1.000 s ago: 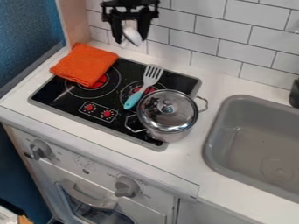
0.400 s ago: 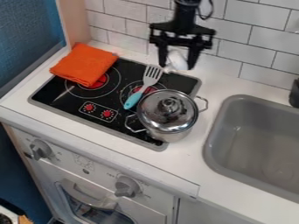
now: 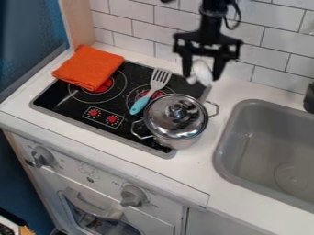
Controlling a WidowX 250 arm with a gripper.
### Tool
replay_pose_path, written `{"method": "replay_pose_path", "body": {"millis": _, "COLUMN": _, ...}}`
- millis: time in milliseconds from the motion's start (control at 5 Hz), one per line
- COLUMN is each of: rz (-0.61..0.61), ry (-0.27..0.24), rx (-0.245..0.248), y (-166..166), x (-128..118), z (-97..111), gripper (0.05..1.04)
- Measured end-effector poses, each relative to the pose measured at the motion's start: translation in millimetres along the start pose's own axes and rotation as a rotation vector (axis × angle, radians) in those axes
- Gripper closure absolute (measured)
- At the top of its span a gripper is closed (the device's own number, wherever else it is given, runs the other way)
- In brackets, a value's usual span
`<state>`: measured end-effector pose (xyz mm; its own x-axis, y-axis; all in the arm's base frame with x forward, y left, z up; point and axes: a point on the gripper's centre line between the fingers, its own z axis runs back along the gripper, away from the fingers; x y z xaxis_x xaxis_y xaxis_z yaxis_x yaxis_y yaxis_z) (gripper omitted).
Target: Move the object to the right side of the stove
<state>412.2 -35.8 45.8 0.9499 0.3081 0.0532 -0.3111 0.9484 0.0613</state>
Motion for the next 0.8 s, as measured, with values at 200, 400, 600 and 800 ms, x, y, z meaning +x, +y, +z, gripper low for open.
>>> {"method": "replay_pose_path", "body": {"millis": 200, "rz": -0.025, "ry": -0.009, "rx": 0.02, "y": -13, "x": 7, "z": -6, "gripper": 0.365}}
{"method": "replay_pose_path", "body": {"millis": 400, "rz": -0.007, "ry": -0.02, "rx": 0.032, "y": -13, "x": 12, "z": -7, "gripper": 0.365}}
{"method": "replay_pose_path", "body": {"millis": 600, "rz": -0.006, "ry": -0.008, "rx": 0.03, "y": -17, "x": 16, "z": -19, "gripper": 0.365}}
{"method": "replay_pose_path", "body": {"millis": 800, "rz": -0.027, "ry": 0.012, "rx": 0.028, "y": -21, "x": 18, "z": -35, "gripper": 0.365}}
